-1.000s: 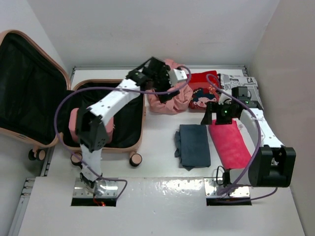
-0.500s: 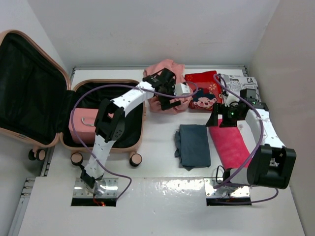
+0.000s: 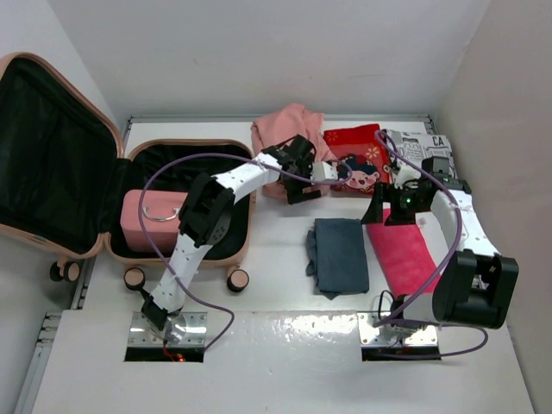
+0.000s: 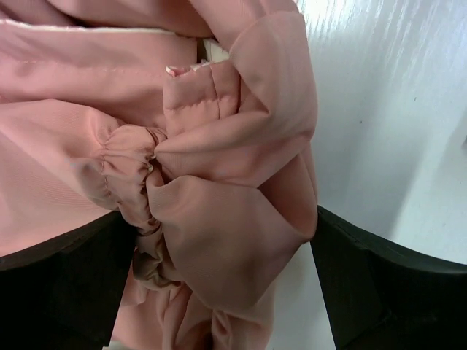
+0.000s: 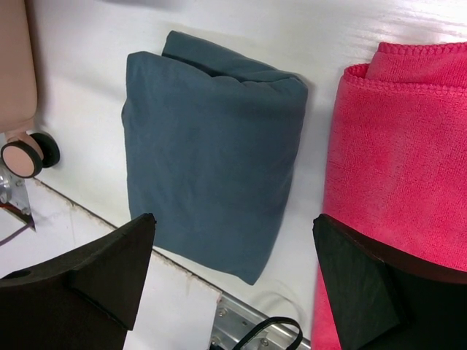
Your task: Pack the luggage
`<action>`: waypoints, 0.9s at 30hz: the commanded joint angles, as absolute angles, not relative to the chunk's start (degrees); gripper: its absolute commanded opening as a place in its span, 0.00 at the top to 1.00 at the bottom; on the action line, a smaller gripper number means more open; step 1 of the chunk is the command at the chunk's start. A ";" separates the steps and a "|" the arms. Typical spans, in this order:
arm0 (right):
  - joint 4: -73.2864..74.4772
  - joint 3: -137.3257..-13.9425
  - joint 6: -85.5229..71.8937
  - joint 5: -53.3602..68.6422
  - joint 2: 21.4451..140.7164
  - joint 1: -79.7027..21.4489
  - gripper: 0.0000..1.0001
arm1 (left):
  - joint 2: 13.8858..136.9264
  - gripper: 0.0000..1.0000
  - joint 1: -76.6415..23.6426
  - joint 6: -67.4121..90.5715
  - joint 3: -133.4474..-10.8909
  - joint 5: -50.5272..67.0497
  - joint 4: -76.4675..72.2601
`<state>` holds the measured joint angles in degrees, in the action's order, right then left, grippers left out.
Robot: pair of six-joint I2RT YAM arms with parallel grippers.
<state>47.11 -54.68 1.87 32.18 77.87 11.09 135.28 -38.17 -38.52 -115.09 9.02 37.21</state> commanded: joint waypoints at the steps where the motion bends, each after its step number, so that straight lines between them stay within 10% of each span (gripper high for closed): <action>1: 47.46 -57.04 3.43 33.75 78.13 11.60 0.12 | 136.49 0.00 -39.73 -36.92 -113.73 10.20 34.90; 3: 47.81 -57.39 3.34 33.84 78.48 11.60 0.13 | 137.81 0.07 -40.25 -34.81 -113.73 7.83 34.37; 7: 48.08 -58.45 3.51 34.01 78.57 11.60 0.16 | 136.42 0.62 -40.78 -32.18 -113.73 7.21 33.84; 11: 47.90 -58.54 3.25 34.54 78.31 11.60 0.17 | 131.59 0.83 -40.78 -25.08 -116.62 10.80 33.84; 16: 47.64 -58.45 2.90 35.51 77.61 11.25 0.18 | 123.59 0.99 -40.78 -12.15 -121.64 17.82 34.37; 27: 47.37 -59.33 2.55 36.04 77.52 9.32 0.18 | 105.57 1.00 -23.66 17.92 -113.14 37.08 32.26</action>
<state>48.14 -56.60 2.55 34.50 78.61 10.17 111.55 -29.56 7.27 -116.36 29.98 34.94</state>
